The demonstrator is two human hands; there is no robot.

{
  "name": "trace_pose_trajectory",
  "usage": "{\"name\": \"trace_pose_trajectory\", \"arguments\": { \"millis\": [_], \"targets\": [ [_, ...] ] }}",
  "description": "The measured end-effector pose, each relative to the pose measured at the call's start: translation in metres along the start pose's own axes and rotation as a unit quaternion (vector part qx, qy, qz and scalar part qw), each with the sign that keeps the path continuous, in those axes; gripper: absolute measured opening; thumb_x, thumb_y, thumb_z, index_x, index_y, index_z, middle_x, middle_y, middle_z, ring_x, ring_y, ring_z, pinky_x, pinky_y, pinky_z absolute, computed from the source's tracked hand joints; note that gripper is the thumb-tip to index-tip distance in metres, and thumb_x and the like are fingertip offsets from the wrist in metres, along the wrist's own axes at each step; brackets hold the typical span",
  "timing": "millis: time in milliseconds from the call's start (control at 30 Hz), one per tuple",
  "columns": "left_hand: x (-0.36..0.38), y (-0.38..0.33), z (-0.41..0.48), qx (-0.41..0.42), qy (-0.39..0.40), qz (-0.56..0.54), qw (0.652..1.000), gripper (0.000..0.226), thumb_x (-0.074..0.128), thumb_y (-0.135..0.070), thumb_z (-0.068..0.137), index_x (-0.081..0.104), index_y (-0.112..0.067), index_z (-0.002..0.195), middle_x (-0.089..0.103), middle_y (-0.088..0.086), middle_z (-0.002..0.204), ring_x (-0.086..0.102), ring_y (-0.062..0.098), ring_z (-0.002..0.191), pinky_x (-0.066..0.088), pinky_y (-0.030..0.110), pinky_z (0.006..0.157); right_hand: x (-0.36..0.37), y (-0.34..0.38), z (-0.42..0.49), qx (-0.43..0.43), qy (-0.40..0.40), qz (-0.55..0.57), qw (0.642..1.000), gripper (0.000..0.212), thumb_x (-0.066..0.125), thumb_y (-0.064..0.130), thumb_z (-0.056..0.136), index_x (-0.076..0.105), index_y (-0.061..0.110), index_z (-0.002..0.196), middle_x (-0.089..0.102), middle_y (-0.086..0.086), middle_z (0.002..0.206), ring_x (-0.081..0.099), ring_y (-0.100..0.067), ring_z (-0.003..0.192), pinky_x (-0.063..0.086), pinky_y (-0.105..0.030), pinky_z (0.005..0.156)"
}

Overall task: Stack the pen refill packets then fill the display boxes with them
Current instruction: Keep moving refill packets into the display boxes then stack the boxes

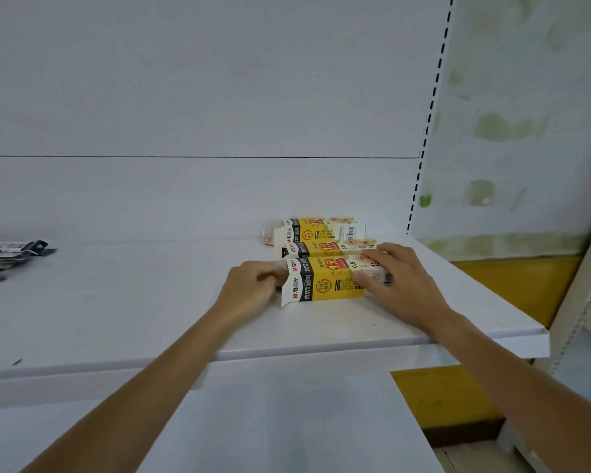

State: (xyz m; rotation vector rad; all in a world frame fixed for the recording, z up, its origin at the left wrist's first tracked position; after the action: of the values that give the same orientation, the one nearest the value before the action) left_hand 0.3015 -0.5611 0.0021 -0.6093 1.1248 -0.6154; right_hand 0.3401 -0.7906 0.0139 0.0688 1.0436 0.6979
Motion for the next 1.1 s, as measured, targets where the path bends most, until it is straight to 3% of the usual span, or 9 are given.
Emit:
{"name": "trace_pose_trajectory", "arguments": {
  "millis": [100,200,367,500,600,733,933,1000,1100],
  "targets": [
    [0.004,-0.002,0.0,-0.003,0.024,0.003,1.0,0.033,0.045,-0.009,0.09,0.072,-0.027,0.098,0.064,-0.014,0.093,0.056,-0.002,0.084,0.037,0.001,0.062,-0.004,0.001,-0.001,0.004,-0.014,0.01,1.0,0.057,0.057,0.053,0.082,0.048,0.025,0.131,0.041,0.005,0.136,0.031,-0.01,0.127,0.037,-0.033,0.099],
    [-0.004,0.0,0.001,-0.009,-0.017,-0.053,0.998,0.028,0.048,-0.01,0.09,0.071,-0.023,0.098,0.068,-0.008,0.102,0.056,0.0,0.086,0.035,-0.004,0.062,-0.005,-0.001,0.0,0.007,-0.018,0.006,1.0,0.063,0.06,0.051,0.081,0.044,0.02,0.133,0.038,-0.001,0.139,0.03,-0.017,0.128,0.031,-0.031,0.103],
    [0.002,-0.004,-0.001,0.002,0.004,-0.055,0.998,0.023,0.048,-0.02,0.094,0.069,-0.024,0.102,0.065,-0.008,0.106,0.054,-0.003,0.084,0.038,0.001,0.063,0.002,-0.013,0.002,0.071,-0.002,0.015,0.997,0.082,0.055,0.068,0.071,0.041,0.015,0.132,0.035,-0.002,0.138,0.04,-0.02,0.122,0.04,-0.036,0.1],
    [0.01,-0.01,-0.002,0.012,0.04,-0.053,0.998,0.03,0.04,-0.02,0.097,0.063,-0.026,0.116,0.054,-0.014,0.107,0.049,-0.003,0.091,0.034,-0.002,0.065,0.007,-0.015,0.003,0.08,0.038,0.045,0.995,0.074,0.063,0.056,0.077,0.038,0.019,0.136,0.036,0.001,0.139,0.044,-0.017,0.118,0.038,-0.037,0.102],
    [0.013,-0.011,0.001,0.023,0.052,-0.011,0.998,0.033,0.038,-0.02,0.098,0.062,-0.026,0.119,0.054,-0.01,0.116,0.046,0.006,0.102,0.031,0.003,0.072,0.006,-0.014,0.004,0.071,0.046,0.052,0.995,0.073,0.067,0.05,0.078,0.036,0.018,0.136,0.036,0.001,0.138,0.045,-0.016,0.116,0.038,-0.034,0.1],
    [0.006,-0.002,0.004,0.023,-0.009,0.062,0.998,0.03,0.045,-0.018,0.092,0.068,-0.026,0.109,0.063,-0.007,0.116,0.055,0.013,0.107,0.041,0.022,0.08,0.012,-0.015,0.012,0.071,0.076,0.019,0.994,0.074,0.062,0.052,0.081,0.031,0.017,0.138,0.034,-0.001,0.14,0.044,-0.02,0.118,0.039,-0.034,0.096],
    [0.001,-0.003,0.004,-0.03,-0.036,0.236,0.971,0.027,0.045,-0.035,0.089,0.07,-0.029,0.097,0.067,-0.004,0.107,0.057,0.02,0.104,0.038,0.031,0.092,0.026,-0.021,0.028,0.107,0.116,-0.091,0.983,0.091,0.048,0.062,0.084,0.002,0.016,0.148,0.005,-0.007,0.156,0.014,-0.03,0.141,0.021,-0.054,0.11],
    [-0.01,-0.005,-0.001,-0.017,-0.054,0.223,0.973,0.026,0.048,-0.036,0.089,0.07,-0.025,0.098,0.066,-0.004,0.109,0.056,0.02,0.106,0.036,0.032,0.097,0.021,-0.011,0.032,0.076,0.1,-0.147,0.981,0.09,0.047,0.062,0.085,0.003,0.016,0.148,0.002,-0.007,0.157,0.005,-0.028,0.144,0.014,-0.055,0.111],
    [-0.049,0.006,-0.013,0.004,-0.082,0.157,0.984,0.017,0.057,-0.027,0.087,0.069,-0.022,0.098,0.063,-0.005,0.118,0.055,0.016,0.113,0.035,0.031,0.101,0.012,0.034,0.036,-0.068,0.041,-0.137,0.987,0.073,0.05,0.046,0.09,0.018,0.015,0.148,0.01,-0.006,0.157,0.011,-0.023,0.143,0.014,-0.047,0.114]
  ]
}}
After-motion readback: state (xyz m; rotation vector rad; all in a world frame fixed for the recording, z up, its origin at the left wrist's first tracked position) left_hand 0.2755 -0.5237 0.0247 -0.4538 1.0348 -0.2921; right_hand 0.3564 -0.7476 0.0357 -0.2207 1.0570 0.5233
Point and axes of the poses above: each hand's wrist, its own z-axis towards the middle knuckle, its own x-axis out of the palm, y = z × x, the point moved 8 cm from there along z, towards the middle knuckle
